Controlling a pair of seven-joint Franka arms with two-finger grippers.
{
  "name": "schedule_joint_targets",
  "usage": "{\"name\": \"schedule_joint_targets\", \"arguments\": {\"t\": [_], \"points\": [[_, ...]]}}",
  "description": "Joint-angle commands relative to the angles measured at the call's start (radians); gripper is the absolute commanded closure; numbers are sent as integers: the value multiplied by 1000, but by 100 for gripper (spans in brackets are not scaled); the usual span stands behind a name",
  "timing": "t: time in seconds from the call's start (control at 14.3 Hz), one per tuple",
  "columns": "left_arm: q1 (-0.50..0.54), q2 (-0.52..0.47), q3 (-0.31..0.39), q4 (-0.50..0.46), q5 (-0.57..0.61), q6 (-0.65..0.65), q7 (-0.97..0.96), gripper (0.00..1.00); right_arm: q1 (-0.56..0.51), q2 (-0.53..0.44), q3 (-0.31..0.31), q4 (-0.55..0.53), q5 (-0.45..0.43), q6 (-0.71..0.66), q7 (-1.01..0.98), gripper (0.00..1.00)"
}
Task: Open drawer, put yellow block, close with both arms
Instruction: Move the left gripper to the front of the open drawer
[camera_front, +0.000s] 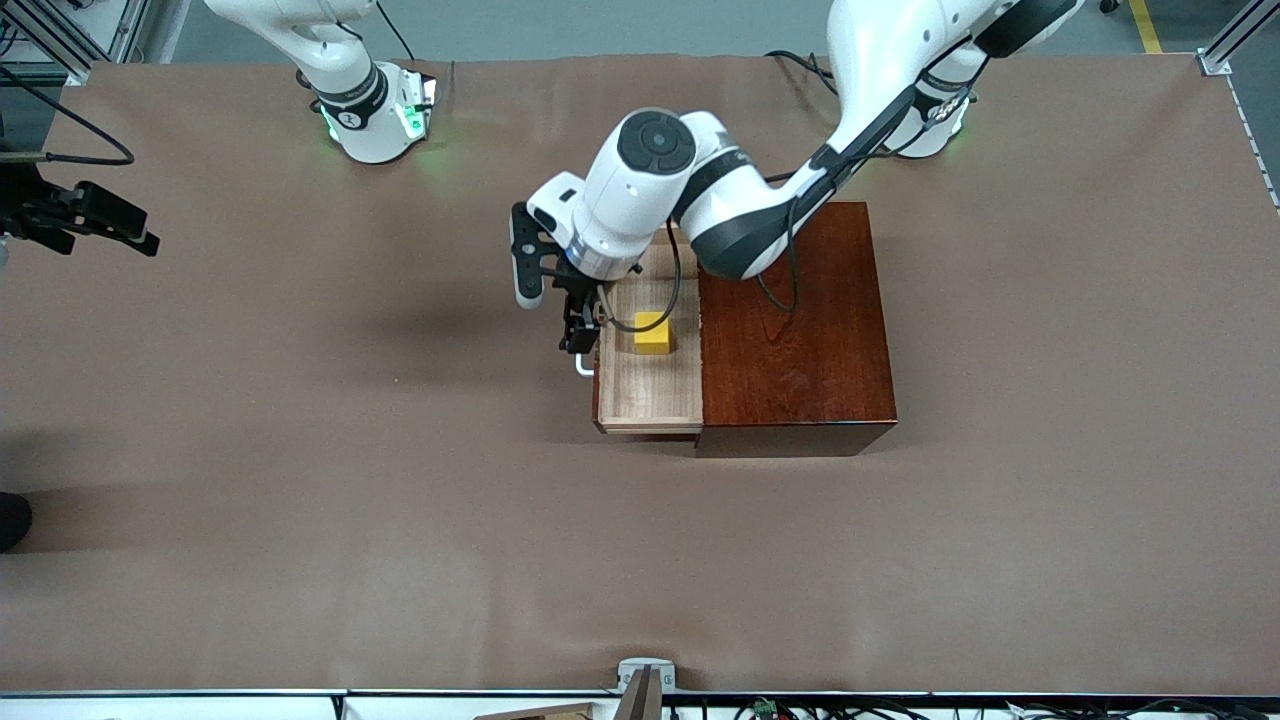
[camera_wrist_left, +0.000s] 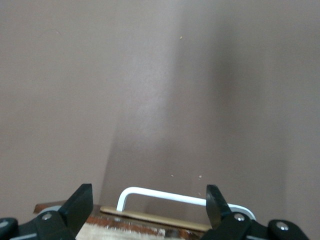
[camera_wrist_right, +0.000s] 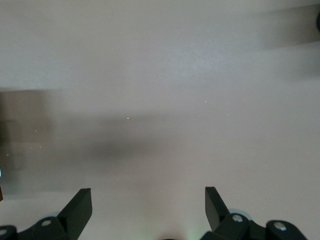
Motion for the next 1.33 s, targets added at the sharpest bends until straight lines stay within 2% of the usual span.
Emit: {"name": "schedule_joint_targets", "arguments": {"t": [0.0, 0.35, 0.49, 0.91, 1.26], "points": [[-87, 40, 75, 41, 24, 27, 5, 0, -14, -25, 6, -18, 9, 4, 1, 0], [-89, 63, 83, 31, 25, 2, 0, 0, -34, -17, 5, -15, 5, 4, 1, 0], [-89, 62, 83, 31, 25, -87, -4, 0, -40, -15, 5, -13, 5, 10, 1, 0], [-82, 42, 85, 35, 28, -242, -6, 0, -35, 6, 6, -12, 6, 20, 1, 0], [-77, 26, 86, 35, 140, -353, -6, 0, -40, 6, 6, -4, 5, 20, 1, 0]]}}
